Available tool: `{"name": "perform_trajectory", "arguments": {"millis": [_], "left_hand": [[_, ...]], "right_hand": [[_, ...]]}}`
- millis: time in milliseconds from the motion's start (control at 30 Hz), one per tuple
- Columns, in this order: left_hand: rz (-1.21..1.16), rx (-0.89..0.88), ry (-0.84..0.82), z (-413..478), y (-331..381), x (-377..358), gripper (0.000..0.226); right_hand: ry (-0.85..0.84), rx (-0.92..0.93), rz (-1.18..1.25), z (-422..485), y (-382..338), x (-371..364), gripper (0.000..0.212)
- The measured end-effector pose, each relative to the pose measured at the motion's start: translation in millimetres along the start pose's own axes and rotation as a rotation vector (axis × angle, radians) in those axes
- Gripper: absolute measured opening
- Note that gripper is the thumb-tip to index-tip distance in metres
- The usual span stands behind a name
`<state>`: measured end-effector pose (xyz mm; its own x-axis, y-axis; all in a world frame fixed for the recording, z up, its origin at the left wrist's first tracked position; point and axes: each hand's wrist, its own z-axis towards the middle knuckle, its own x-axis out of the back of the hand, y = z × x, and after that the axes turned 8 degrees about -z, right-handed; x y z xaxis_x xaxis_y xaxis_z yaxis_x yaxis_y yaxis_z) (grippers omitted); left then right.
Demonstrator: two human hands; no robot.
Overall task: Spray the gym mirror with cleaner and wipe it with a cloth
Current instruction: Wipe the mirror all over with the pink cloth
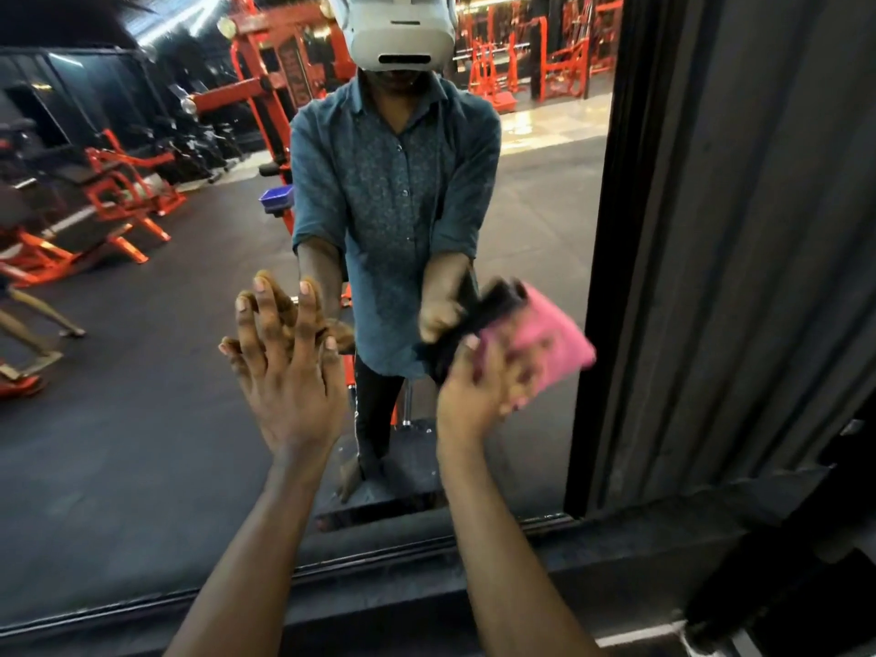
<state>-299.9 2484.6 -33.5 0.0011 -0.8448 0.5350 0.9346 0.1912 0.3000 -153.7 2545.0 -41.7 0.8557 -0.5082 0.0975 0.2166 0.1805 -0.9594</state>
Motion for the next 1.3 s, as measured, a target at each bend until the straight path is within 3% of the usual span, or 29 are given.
{"name": "perform_trajectory", "arguments": {"millis": [33, 100, 133, 233, 333, 433, 500, 567, 633, 800, 867, 933, 1033, 1133, 1200, 1267, 1300], "left_hand": [[0.003, 0.006, -0.007, 0, 0, 1, 0.065], [0.005, -0.006, -0.007, -1, 0, 3, 0.065], [-0.008, -0.003, -0.015, -1, -1, 3, 0.065], [-0.001, -0.014, -0.011, -1, 0, 4, 0.065], [-0.009, -0.013, -0.035, -1, -1, 7, 0.065], [-0.007, -0.021, -0.059, -1, -2, 10, 0.067], [-0.009, -0.028, -0.07, -1, -3, 15, 0.071], [-0.013, -0.051, -0.096, 2, -3, 22, 0.069], [-0.031, -0.085, -0.092, 3, -9, 33, 0.063], [-0.048, 0.068, 0.058, 5, -70, 65, 0.055], [-0.034, 0.144, 0.048, 7, -97, 74, 0.063], [-0.022, 0.177, 0.022, 9, -117, 78, 0.067], [-0.048, 0.15, -0.026, 9, -135, 74, 0.073], [-0.057, 0.108, -0.025, 7, -148, 69, 0.073], [-0.042, 0.098, -0.019, 7, -152, 66, 0.072], [-0.051, 0.094, -0.023, 6, -153, 65, 0.068], [-0.055, 0.1, -0.036, 6, -154, 66, 0.066]], "right_hand": [[0.039, 0.178, -0.044, -2, -4, -9, 0.072], [0.013, 0.353, -0.11, -2, -16, -24, 0.065], [-0.029, 0.349, -0.124, -1, -19, -29, 0.067], [0.059, 0.24, -0.19, -3, 27, -33, 0.07], [0.04, -0.088, -0.055, -19, 114, -32, 0.077], [-0.117, -0.708, 0.251, -42, 196, -45, 0.089], [-0.216, -0.787, 0.273, -46, 241, -69, 0.109], [-0.177, -0.722, 0.228, -53, 212, -78, 0.097], [-0.061, -0.544, 0.195, -63, 123, -63, 0.079], [-0.072, 0.283, 0.017, -99, -6, -81, 0.056], [-0.06, 0.396, -0.099, -101, -19, -84, 0.062], [-0.006, 0.396, -0.129, -100, -10, -88, 0.07], [0.055, 0.231, -0.1, -104, 48, -90, 0.082], [-0.111, -0.372, 0.011, -128, 130, -97, 0.096], [-0.127, -0.788, 0.21, -138, 191, -115, 0.122], [-0.155, -0.862, 0.234, -143, 203, -133, 0.136], [-0.162, -0.847, 0.196, -148, 180, -135, 0.126]]}}
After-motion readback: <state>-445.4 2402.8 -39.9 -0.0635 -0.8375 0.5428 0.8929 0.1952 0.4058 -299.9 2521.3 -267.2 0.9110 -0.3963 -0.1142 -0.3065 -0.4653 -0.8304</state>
